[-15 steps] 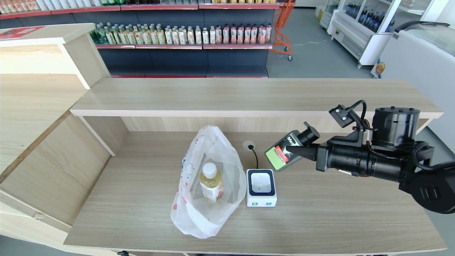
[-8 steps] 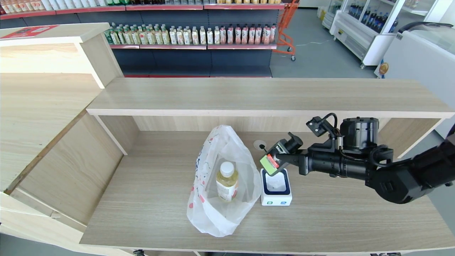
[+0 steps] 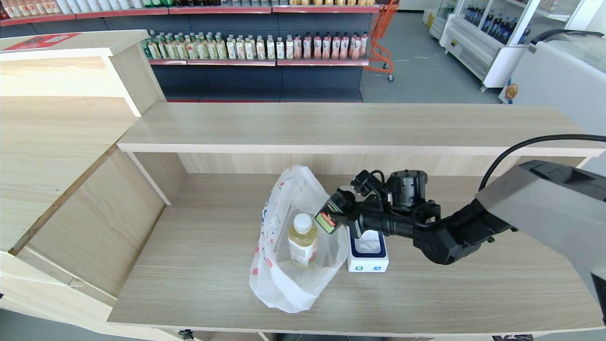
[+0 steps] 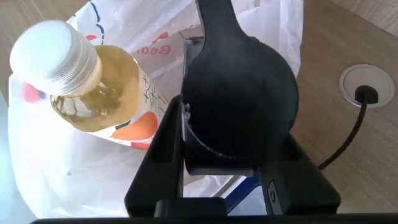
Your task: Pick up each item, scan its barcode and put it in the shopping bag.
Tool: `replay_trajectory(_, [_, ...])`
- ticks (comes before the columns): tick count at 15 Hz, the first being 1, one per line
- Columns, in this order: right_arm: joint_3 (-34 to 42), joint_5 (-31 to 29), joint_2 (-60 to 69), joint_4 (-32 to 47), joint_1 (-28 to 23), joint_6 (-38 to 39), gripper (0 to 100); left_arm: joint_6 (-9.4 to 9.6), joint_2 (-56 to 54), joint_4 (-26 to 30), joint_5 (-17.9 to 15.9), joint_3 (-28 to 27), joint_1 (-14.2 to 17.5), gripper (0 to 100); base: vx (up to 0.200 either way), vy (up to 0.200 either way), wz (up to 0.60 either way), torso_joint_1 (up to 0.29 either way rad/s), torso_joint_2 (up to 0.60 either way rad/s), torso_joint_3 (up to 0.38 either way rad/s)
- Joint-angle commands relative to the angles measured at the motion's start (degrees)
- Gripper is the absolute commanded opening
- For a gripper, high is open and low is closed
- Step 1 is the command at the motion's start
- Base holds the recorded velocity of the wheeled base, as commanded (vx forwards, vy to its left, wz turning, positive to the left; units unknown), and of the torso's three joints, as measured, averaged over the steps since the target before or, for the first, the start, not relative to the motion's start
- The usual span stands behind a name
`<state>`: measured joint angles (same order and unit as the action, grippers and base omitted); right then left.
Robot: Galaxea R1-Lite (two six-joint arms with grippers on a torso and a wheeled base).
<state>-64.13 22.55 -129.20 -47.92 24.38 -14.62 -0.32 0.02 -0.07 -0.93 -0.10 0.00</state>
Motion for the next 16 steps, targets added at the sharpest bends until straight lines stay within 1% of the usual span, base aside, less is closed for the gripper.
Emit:
replay_trajectory(1, [-3.4,-0.1,-6.4,-0.5,1.8,-1.0,0,-0.03,0.0,0.0,0.0,0.0,0.0,100,0.0,0.0,0.0,0.0,0.0,0.0])
replay_trajectory(3, [-8.2,-0.1,-10.2,-1.1,2.6,-1.4,0,-0.03,0.0,0.0,0.0,0.0,0.0,100,0.0,0.0,0.0,0.0,0.0,0.0])
replay_trajectory(5, [-11.0,-0.1,-12.4,-1.1,3.0,-3.1,0,-0.03,0.0,0.0,0.0,0.0,0.0,100,0.0,0.0,0.0,0.0,0.0,0.0])
replay_trajectory(7, [-12.0,-0.1,-13.6,-1.1,3.0,-5.4,0,-0.03,0.0,0.0,0.0,0.0,0.0,100,0.0,0.0,0.0,0.0,0.0,0.0])
replay_trajectory(8, [-12.2,-0.1,-14.2,-1.2,3.0,-6.5,100,-0.03,0.0,0.0,0.0,0.0,0.0,100,0.0,0.0,0.0,0.0,0.0,0.0])
replay_trajectory(9, [-12.2,-0.1,-14.4,-1.3,3.0,-7.1,100,-0.03,0.0,0.0,0.0,0.0,0.0,100,0.0,0.0,0.0,0.0,0.0,0.0])
replay_trajectory(11, [-12.0,0.0,-14.2,-2.7,3.0,-5.2,100,-0.03,0.0,0.0,0.0,0.0,0.0,100,0.0,0.0,0.0,0.0,0.0,0.0])
replay_trajectory(12, [-11.5,0.0,-13.0,-2.7,3.0,-1.6,100,-0.03,0.0,0.0,0.0,0.0,0.0,100,0.0,0.0,0.0,0.0,0.0,0.0])
replay_trajectory(14, [-9.8,-0.1,-8.9,-2.7,2.7,9.4,100,-0.03,0.0,0.0,0.0,0.0,0.0,100,0.0,0.0,0.0,0.0,0.0,0.0])
replay_trajectory(16, [-5.7,0.0,-3.0,-2.4,1.0,19.6,100,-0.03,0.0,0.0,0.0,0.0,0.0,100,0.0,0.0,0.0,0.0,0.0,0.0])
